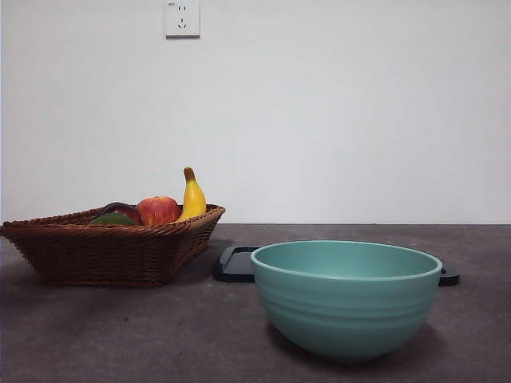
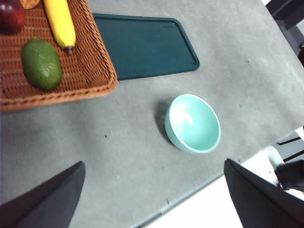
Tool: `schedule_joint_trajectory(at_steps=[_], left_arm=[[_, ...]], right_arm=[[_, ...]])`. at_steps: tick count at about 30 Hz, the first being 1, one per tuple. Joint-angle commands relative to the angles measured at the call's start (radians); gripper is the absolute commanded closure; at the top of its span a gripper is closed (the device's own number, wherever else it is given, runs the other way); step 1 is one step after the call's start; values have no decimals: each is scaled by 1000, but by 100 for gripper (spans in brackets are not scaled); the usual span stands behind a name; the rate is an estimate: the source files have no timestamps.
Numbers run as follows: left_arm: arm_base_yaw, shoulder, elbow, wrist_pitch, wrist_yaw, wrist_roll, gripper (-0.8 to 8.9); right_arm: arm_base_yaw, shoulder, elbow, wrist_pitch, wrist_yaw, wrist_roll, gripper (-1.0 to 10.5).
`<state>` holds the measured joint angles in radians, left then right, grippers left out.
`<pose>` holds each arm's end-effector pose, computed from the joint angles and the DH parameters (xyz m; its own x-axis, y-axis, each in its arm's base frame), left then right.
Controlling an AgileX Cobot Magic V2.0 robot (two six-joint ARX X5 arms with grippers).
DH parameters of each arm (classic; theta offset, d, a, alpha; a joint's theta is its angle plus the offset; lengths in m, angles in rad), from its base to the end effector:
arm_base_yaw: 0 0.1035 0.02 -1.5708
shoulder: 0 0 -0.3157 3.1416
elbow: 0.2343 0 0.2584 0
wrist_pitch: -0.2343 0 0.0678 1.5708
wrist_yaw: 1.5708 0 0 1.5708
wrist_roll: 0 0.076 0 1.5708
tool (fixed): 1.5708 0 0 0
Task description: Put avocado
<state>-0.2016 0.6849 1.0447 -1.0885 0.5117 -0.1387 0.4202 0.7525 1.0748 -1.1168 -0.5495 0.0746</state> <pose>0.0804 -0.0544 0.3586 0.5393 -0.6100 -0.5806 0.4372 0.7920 -0.4261 0.0768 0.0778 0.3612 0.3325 0.7206 -0.6085 -0.6315 0.6493 0.4238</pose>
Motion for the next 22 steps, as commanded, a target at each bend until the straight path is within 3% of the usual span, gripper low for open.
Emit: schedule_joint_trajectory(at_steps=[1,22], left_arm=[[-4,43,26,45,-29,19,347],[-115,600,49,435,-370,32,350]], right_arm=[[8,5,18,9,0,-8,523],[8,5,18,12,0,-7,523]])
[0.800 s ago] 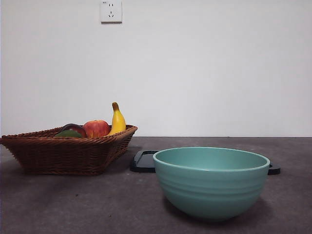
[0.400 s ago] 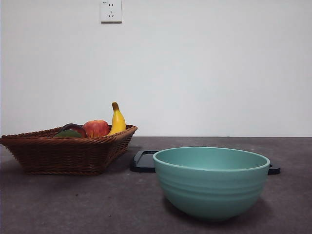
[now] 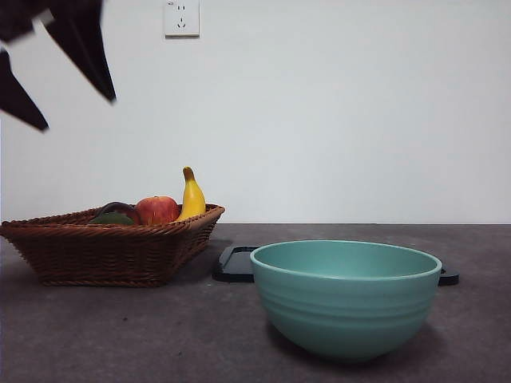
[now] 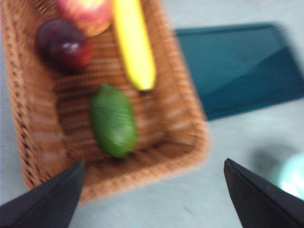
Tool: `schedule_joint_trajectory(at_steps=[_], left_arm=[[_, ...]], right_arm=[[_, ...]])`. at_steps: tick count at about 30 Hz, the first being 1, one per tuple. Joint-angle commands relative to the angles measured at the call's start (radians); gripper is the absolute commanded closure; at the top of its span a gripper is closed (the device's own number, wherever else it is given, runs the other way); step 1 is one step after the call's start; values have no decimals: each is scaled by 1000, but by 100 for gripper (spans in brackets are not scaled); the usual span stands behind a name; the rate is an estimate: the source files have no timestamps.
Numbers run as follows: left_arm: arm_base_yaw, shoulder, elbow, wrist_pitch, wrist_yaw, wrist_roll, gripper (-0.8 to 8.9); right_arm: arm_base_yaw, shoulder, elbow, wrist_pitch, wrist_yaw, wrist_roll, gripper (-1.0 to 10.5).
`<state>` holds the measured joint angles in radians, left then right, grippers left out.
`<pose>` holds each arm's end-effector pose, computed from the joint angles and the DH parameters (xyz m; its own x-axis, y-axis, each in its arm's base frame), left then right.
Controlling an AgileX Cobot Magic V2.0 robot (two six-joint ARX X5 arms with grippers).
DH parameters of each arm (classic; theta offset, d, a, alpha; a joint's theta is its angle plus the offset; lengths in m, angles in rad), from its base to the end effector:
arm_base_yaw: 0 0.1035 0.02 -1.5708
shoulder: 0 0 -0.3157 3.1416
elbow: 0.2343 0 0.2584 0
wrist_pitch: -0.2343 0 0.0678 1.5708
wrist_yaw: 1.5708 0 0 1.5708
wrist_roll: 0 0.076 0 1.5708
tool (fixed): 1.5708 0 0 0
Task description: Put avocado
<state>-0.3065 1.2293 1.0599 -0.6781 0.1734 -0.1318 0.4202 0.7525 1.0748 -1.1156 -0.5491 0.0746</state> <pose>0.2502 -0.0929 0.3108 0.5695 -0.3612 -0.7384 0.3086 0.9265 -0.2152 0.0769 0.0778 0.3613 0.3334 0.7206 -0.6079 -0.6318 0.6494 0.4232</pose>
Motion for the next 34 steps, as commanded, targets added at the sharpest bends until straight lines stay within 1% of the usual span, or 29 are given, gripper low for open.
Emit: schedule_joint_trajectory(at_steps=[1,8,12,18,24,27,32,34], left_arm=[[-14,85,39,34,-49,32,350],[-30,254,72,100,-107,55,351],[-35,332,93,107,-155,76,351],[-39,412,98,169,-167,90,351],[-41,460,98,184,-174,91,357],[-41,479,98,185,-178,91,389],[-41,502,98,185,-178,91,394],[-41,504,98,185,-178,91,454]], right_arm=[[8,5,18,11,0,-7,523],[8,5,18,10,0,-6,523],[8,5,18,10,0,-4,523],[8,5,18,10,0,-3,523],[8,5,18,10,0,0,523],[8,5,18,10,0,0,523],[8,5,18,9,0,4,523],[8,5,18,8,0,4,523]])
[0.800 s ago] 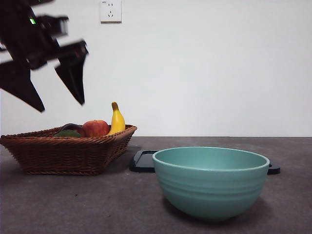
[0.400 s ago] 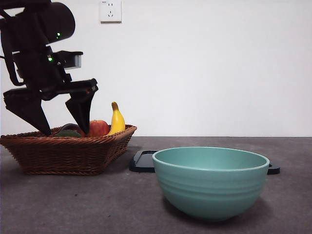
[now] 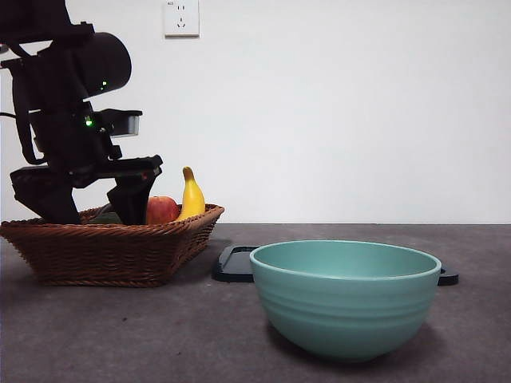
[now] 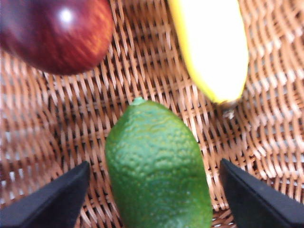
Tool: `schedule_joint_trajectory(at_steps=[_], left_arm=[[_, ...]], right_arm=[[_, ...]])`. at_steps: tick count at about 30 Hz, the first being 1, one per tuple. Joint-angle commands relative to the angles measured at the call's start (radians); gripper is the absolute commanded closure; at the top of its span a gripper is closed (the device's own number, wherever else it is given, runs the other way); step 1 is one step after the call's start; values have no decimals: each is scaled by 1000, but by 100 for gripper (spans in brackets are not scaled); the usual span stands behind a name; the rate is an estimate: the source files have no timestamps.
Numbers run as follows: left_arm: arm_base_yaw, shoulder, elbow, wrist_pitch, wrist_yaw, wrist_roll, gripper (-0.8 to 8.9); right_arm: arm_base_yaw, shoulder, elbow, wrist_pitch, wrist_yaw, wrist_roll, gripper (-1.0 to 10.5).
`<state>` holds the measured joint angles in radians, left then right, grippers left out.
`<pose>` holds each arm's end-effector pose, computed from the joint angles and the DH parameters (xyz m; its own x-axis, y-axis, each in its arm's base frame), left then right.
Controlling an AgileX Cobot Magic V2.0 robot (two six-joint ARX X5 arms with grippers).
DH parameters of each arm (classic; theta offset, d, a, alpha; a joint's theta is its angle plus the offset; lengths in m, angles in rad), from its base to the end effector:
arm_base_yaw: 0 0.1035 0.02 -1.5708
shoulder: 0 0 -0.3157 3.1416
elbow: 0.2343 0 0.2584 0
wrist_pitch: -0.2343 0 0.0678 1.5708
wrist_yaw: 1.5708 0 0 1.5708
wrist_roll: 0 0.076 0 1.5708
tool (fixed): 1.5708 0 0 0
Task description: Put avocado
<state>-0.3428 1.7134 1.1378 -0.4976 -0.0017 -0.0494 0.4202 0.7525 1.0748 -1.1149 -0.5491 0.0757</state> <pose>0.3551 -0.1266 0.2031 0.4501 -0.1588 -0.8787 0.2941 0.9555 -0.0221 0.0770 0.0778 0.3613 0.3338 0.7208 -0.6075 -0.6314 0.6495 0.4237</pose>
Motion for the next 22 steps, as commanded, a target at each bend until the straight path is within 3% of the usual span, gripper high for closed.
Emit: schedule_joint_trajectory(at_steps=[1,6,13,22], left_arm=[[-5,20,20,5,-3,8,484],[-5,20,20,-2,-3,8,640],[-5,-21,41,-22,-2,8,642],[-72,-232,114,-93,50,8,642]], right_arm=[[8,5,18,7,0,3,523],[8,5,18,7,0,3,523],[8,5,18,7,0,3,523],[8,5,18,7,0,2,523]])
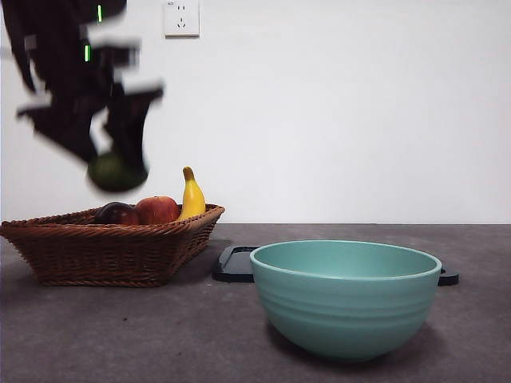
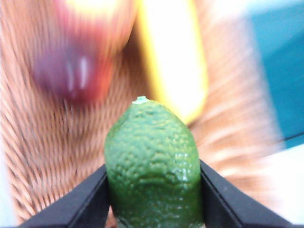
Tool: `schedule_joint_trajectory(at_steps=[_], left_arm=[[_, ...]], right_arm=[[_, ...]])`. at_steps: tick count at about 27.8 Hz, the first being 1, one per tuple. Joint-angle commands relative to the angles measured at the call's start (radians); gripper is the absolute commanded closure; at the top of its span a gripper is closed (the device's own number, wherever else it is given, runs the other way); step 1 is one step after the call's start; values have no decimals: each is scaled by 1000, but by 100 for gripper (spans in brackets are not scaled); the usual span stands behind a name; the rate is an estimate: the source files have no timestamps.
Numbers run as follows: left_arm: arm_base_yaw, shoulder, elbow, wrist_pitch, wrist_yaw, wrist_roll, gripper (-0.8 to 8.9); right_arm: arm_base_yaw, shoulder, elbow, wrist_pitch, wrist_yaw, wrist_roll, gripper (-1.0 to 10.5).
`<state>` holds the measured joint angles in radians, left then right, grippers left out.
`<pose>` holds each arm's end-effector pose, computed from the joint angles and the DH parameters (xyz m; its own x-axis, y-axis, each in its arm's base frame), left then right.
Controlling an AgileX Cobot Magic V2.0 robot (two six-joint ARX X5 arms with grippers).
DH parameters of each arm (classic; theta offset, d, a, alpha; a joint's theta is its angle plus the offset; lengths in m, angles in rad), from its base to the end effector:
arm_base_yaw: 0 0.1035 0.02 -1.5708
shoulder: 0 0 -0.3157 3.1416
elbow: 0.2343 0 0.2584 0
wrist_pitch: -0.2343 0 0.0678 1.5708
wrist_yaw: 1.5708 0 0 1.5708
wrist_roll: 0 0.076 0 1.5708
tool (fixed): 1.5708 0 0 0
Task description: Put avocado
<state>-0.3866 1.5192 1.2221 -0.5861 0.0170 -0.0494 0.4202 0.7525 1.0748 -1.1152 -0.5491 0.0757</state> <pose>0.3263 -0.1342 0.2914 0.5813 -0.2550 -0.7727 0.3512 0.9353 -0.0445 0.0770 0.0778 0.3613 0.3336 0.7207 -0.6077 -0.6312 0.6496 0.4238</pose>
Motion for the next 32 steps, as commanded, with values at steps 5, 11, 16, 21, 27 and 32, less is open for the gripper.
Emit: schedule_joint_trajectory(at_steps=[5,11,16,21,27,32], left_arm=[[-131,-153,30,-51,166,8,642],[-279,-163,30,-105,245,11,642],[-397,-105,30,-69,245,11,642],[-480,-3,30,-34,242,11,642],[-557,180,30,31,188,20,642],[-585,264,30,84,127,39,642]], right_arm=[[8,4,18,12,16,2,523],[8,4,18,13,60,3,523],[7,3,18,14,61,2,523],[7,3,18,14,90,3,523],[7,-11,18,7,131,3,523],[7,-11,18,3,131,3,523]])
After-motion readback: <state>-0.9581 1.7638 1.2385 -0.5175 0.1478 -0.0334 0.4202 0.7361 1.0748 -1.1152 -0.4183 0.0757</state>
